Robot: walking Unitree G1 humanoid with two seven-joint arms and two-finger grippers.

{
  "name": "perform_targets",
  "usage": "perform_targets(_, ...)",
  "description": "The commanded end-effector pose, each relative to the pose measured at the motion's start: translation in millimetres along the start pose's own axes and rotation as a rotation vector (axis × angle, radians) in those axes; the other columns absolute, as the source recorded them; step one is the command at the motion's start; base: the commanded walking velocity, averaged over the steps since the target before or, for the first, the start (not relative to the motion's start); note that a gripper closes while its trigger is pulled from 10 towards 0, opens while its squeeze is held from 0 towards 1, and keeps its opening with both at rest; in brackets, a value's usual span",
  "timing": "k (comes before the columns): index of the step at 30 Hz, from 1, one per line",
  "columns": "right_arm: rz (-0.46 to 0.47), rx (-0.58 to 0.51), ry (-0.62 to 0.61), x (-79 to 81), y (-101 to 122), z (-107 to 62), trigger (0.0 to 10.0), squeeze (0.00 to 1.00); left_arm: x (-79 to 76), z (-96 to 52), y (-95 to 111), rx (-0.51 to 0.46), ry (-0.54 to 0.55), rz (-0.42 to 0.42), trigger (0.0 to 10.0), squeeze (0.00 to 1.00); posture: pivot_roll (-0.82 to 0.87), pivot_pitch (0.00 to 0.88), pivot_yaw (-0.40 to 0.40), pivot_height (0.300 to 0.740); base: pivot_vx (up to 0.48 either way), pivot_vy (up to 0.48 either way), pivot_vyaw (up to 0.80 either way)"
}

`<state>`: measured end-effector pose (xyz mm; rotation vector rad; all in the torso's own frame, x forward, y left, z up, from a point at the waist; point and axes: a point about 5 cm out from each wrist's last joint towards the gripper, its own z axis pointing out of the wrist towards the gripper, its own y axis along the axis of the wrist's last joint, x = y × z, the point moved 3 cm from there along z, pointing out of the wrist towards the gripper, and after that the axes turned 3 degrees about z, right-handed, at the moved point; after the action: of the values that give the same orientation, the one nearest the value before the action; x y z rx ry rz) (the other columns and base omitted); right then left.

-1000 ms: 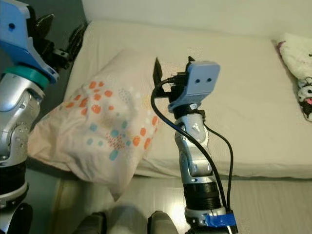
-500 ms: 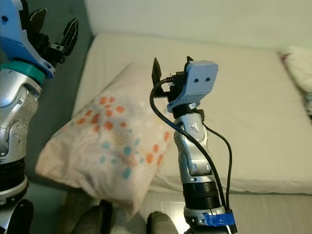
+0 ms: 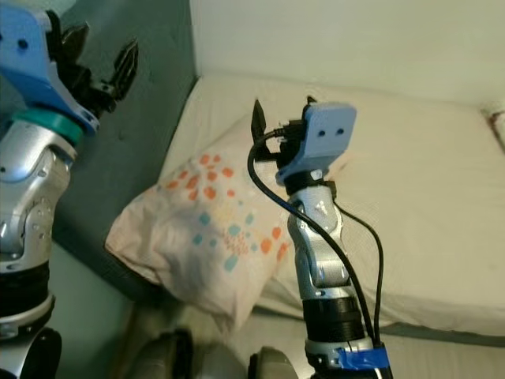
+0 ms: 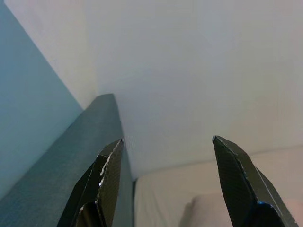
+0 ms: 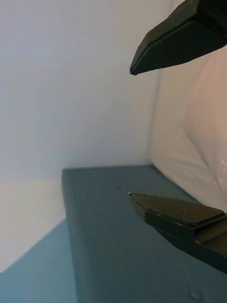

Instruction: Clean up the room

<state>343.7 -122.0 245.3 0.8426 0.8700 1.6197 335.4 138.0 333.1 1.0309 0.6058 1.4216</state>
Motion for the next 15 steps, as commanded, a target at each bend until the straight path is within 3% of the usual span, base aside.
perform_targets(1,0.01,0.012,0.006,3.3,-3.5,-1.5,10.0,0.0,1.7,-1.6,-3.9,0.016,0.001,0.002,10.0,0.0,-0.03,0.135,0.006,0.74,0.48,0.0,0.0)
perform_targets(15,0.011,0.011,0.009,4.2,-3.4,-1.7,10.0,0.0,1.3,-1.8,-3.7,0.015,0.0,0.002,10.0,0.0,-0.03,0.134,0.006,0.74,0.426,0.0,0.0)
